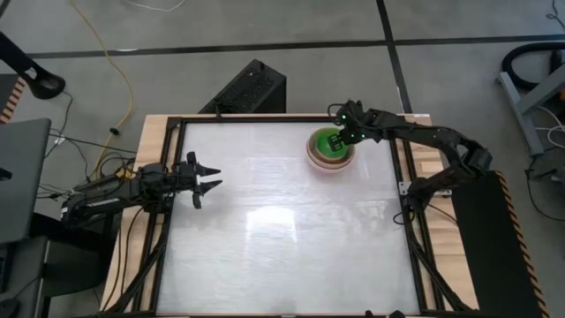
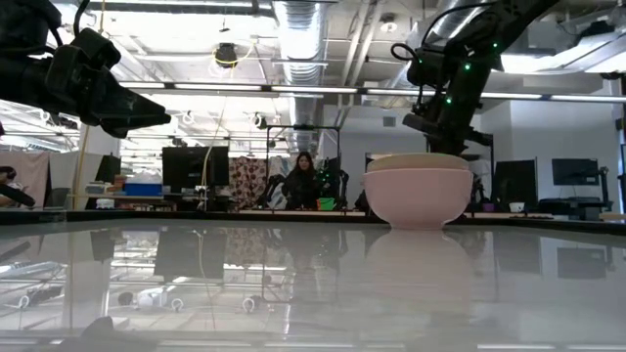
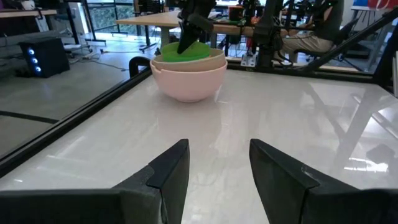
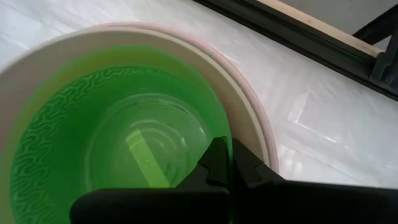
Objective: Nest bowls inside each other
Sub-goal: Stack the green bowl on the blue bowl
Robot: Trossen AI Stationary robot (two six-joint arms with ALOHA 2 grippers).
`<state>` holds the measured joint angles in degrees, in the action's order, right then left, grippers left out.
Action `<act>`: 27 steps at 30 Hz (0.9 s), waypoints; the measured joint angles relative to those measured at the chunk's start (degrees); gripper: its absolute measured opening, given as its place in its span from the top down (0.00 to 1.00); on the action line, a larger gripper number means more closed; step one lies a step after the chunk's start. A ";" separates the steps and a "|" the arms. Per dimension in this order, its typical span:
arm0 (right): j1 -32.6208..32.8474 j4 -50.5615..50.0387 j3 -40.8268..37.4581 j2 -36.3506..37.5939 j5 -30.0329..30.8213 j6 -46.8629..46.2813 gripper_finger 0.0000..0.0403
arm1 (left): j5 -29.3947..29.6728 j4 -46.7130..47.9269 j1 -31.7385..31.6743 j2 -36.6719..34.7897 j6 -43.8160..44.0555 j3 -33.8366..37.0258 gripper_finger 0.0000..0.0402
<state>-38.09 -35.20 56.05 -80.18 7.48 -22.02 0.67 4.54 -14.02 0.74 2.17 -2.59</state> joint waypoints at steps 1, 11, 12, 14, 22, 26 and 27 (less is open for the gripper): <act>0.00 0.14 0.00 0.00 0.00 0.00 0.99 | 0.00 0.00 0.00 0.02 -0.02 0.02 0.61; 0.98 1.05 -0.04 0.00 -2.07 -4.23 0.96 | 0.00 0.00 0.00 0.02 -0.01 0.00 0.61; 1.01 1.00 -0.04 0.00 -2.57 -5.10 0.96 | 0.00 0.00 0.00 0.01 0.00 0.00 0.61; 1.38 0.90 -0.04 0.00 -2.83 -6.79 0.97 | 0.00 0.00 0.00 0.00 0.00 0.01 0.61; 2.72 0.81 -0.04 0.00 -0.92 -8.64 0.98 | 0.00 0.00 0.00 0.00 -0.01 0.01 0.61; 2.91 -0.60 -0.04 0.00 1.63 -9.66 0.98 | 0.00 0.00 0.00 0.01 0.00 0.01 0.61; 2.91 -1.01 -0.04 0.00 1.89 -9.66 0.98 | 0.00 0.00 0.00 0.02 0.00 0.02 0.61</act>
<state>-35.18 -36.21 56.01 -80.18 9.37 -31.68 0.67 4.54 -14.02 0.75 2.17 -2.57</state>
